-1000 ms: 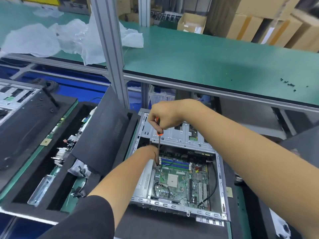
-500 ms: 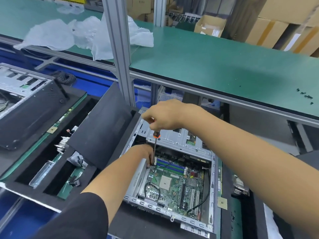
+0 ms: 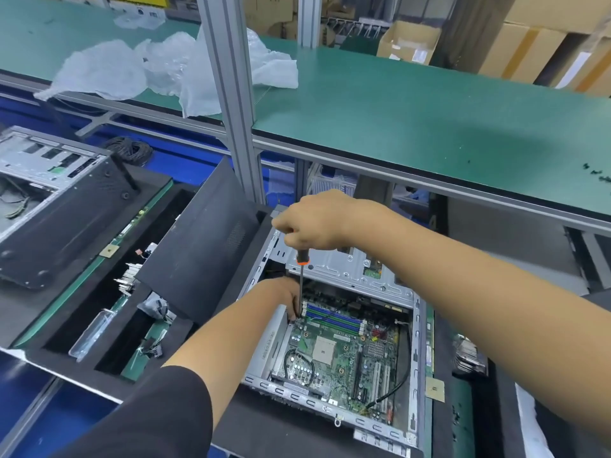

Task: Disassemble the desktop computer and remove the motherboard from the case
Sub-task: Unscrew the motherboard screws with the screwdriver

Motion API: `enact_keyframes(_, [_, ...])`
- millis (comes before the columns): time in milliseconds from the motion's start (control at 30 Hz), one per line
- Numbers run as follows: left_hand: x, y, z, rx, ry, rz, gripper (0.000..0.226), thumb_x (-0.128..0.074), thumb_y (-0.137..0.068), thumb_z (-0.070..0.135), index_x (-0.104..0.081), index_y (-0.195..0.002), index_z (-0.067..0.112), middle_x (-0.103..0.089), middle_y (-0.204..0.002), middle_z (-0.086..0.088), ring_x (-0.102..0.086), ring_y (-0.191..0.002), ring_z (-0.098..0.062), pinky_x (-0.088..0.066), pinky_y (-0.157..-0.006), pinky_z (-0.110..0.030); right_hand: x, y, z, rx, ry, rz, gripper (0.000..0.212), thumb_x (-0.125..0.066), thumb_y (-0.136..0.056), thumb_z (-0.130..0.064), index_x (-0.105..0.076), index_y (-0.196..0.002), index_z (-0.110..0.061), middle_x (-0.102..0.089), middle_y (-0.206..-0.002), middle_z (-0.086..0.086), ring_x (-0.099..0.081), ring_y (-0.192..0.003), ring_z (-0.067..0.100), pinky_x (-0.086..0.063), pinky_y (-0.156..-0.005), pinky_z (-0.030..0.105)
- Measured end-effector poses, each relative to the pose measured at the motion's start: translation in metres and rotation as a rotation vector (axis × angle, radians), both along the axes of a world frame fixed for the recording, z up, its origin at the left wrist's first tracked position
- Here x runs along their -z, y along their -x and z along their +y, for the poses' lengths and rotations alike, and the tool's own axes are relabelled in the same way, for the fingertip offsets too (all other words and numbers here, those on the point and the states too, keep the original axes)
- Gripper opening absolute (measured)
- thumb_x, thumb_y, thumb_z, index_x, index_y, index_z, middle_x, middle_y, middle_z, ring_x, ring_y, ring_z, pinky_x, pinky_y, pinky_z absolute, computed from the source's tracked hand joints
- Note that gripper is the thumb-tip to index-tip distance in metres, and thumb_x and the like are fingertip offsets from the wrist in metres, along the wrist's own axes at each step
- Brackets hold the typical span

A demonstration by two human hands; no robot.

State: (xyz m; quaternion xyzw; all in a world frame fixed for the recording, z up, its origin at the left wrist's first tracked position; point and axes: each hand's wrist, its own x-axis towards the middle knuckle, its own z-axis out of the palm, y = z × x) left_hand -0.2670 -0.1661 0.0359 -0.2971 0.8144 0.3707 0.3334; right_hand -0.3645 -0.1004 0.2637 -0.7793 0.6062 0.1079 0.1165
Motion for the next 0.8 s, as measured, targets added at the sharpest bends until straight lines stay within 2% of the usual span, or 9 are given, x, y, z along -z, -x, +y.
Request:
enact_keyframes(133, [-0.002, 0.001, 0.001, -0.020, 0.006, 0.025, 0.034, -0.077, -0.084, 0.000, -0.071, -0.118, -0.005, -0.070, -0.122, -0.018, -0.066, -0.116, -0.030, -0.051, -0.103, -0.038, -0.002, -0.002, 0.003, 0.045, -0.152, -0.355, 0.025, -0.050, -0.077, 0.001, -0.063, -0.067, -0.018, -0.065, -0.070, -0.007, -0.064, -0.083, 0.018, -0.038, -0.054, 0.024])
enact_keyframes(200, [-0.001, 0.001, 0.001, -0.014, 0.011, 0.016, 0.034, -0.077, -0.085, 0.001, -0.071, -0.119, -0.004, -0.070, -0.123, -0.017, -0.066, -0.116, -0.028, -0.051, -0.102, -0.036, 0.000, -0.001, 0.003, 0.067, -0.122, -0.276, 0.015, -0.056, -0.082, -0.008, -0.062, -0.081, -0.021, -0.062, -0.075, -0.010, -0.058, -0.076, 0.010, -0.035, -0.055, 0.027])
enact_keyframes(233, [-0.001, 0.002, 0.002, -0.009, 0.018, 0.005, 0.034, -0.076, -0.086, 0.002, -0.071, -0.119, -0.003, -0.070, -0.124, -0.016, -0.066, -0.116, -0.027, -0.051, -0.103, -0.035, 0.000, -0.001, 0.003, 0.064, -0.065, -0.166, 0.005, -0.059, -0.087, -0.020, -0.058, -0.091, -0.023, -0.057, -0.077, -0.010, -0.051, -0.071, 0.007, -0.032, -0.055, 0.029])
enact_keyframes(267, [-0.001, 0.002, 0.003, -0.003, 0.028, -0.008, 0.034, -0.077, -0.086, 0.003, -0.071, -0.120, -0.002, -0.070, -0.124, -0.014, -0.065, -0.117, -0.026, -0.051, -0.103, -0.035, 0.001, 0.001, 0.002, 0.057, 0.019, -0.030, 0.010, -0.056, -0.092, -0.033, -0.052, -0.095, -0.024, -0.052, -0.076, -0.009, -0.046, -0.067, 0.007, -0.029, -0.054, 0.030])
enact_keyframes(367, [0.000, 0.002, 0.002, 0.010, 0.046, -0.025, 0.036, -0.078, -0.086, 0.006, -0.071, -0.121, 0.001, -0.069, -0.127, -0.010, -0.063, -0.119, -0.025, -0.050, -0.104, -0.034, 0.003, 0.002, 0.000, 0.033, 0.150, 0.138, 0.025, -0.040, -0.101, -0.040, -0.038, -0.082, -0.024, -0.042, -0.070, -0.002, -0.038, -0.059, 0.014, -0.022, -0.052, 0.032])
enact_keyframes(533, [0.000, 0.000, 0.000, 0.015, 0.021, 0.007, 0.037, -0.078, -0.084, 0.002, -0.071, -0.120, -0.001, -0.069, -0.126, -0.013, -0.063, -0.119, -0.029, -0.048, -0.106, -0.038, 0.002, 0.006, -0.005, 0.077, -0.137, -0.259, 0.011, -0.061, -0.080, -0.011, -0.056, -0.083, -0.020, -0.063, -0.081, 0.002, -0.059, -0.067, 0.016, -0.044, -0.053, 0.035])
enact_keyframes(633, [-0.001, 0.001, -0.001, 0.037, 0.028, 0.005, 0.037, -0.077, -0.085, 0.003, -0.071, -0.121, -0.001, -0.068, -0.127, -0.013, -0.062, -0.120, -0.029, -0.048, -0.107, -0.037, 0.005, 0.005, -0.002, 0.080, -0.220, -0.440, 0.019, -0.056, -0.074, 0.008, -0.064, -0.082, -0.007, -0.064, -0.084, 0.008, -0.056, -0.054, 0.001, -0.037, -0.042, 0.013])
enact_keyframes(733, [0.000, 0.002, 0.001, 0.042, 0.045, 0.005, 0.036, -0.077, -0.086, 0.004, -0.071, -0.121, -0.001, -0.068, -0.127, -0.013, -0.063, -0.120, -0.030, -0.048, -0.106, -0.039, 0.008, 0.006, -0.005, 0.064, -0.184, -0.276, 0.020, -0.073, -0.078, -0.018, -0.059, -0.092, -0.018, -0.061, -0.091, 0.002, -0.057, -0.066, 0.010, -0.042, -0.050, 0.028])
enact_keyframes(800, [0.001, 0.001, 0.001, 0.032, 0.058, 0.001, 0.035, -0.078, -0.086, 0.006, -0.072, -0.120, 0.000, -0.068, -0.127, -0.013, -0.063, -0.118, -0.029, -0.049, -0.105, -0.039, 0.007, 0.007, -0.007, 0.086, -0.079, -0.073, 0.025, -0.060, -0.086, -0.050, -0.053, -0.087, -0.026, -0.064, -0.086, -0.002, -0.060, -0.077, 0.018, -0.038, -0.056, 0.034])
